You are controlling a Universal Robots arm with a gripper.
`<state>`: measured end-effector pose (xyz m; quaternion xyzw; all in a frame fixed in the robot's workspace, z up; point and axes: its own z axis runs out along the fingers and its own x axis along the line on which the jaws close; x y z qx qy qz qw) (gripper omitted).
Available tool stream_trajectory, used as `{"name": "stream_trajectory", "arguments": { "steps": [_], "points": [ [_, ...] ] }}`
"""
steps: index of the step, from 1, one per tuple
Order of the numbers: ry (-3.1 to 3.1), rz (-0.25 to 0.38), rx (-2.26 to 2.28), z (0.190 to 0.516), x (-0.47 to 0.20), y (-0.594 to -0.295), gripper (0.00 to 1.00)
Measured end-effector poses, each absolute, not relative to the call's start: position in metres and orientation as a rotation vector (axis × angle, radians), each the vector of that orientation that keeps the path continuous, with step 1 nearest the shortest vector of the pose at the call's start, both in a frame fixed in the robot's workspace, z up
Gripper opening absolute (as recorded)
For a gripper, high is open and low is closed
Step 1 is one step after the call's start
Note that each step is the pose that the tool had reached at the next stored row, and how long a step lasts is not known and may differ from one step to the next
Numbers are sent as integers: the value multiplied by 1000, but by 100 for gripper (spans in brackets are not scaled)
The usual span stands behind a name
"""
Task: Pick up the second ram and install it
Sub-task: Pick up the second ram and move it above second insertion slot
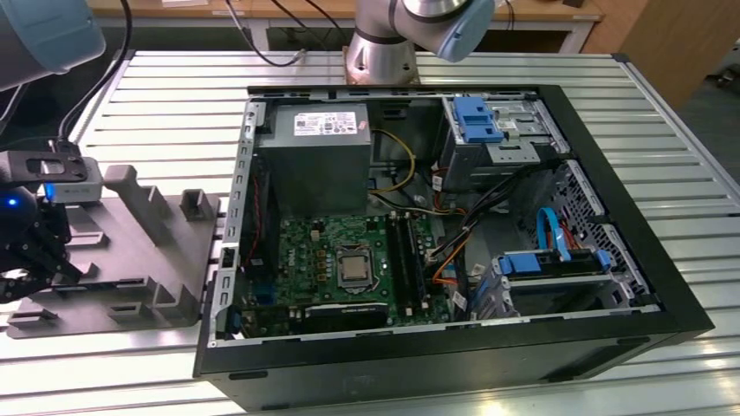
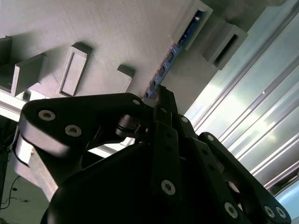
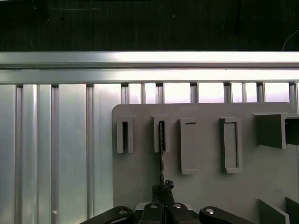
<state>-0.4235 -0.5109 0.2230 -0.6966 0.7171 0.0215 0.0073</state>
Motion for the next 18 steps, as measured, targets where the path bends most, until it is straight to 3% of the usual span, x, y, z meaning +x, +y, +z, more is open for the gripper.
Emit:
{"name": "stream_trajectory", "arguments": {
  "steps": [4, 8, 9, 18],
  "points": [
    [2242, 67, -2178, 223, -423, -511, 11],
    [2242, 67, -2178, 223, -423, -511, 23],
    [2242, 67, -2178, 223, -423, -511, 29],
    [2216, 67, -2205, 215, -423, -511, 29]
  ]
}}
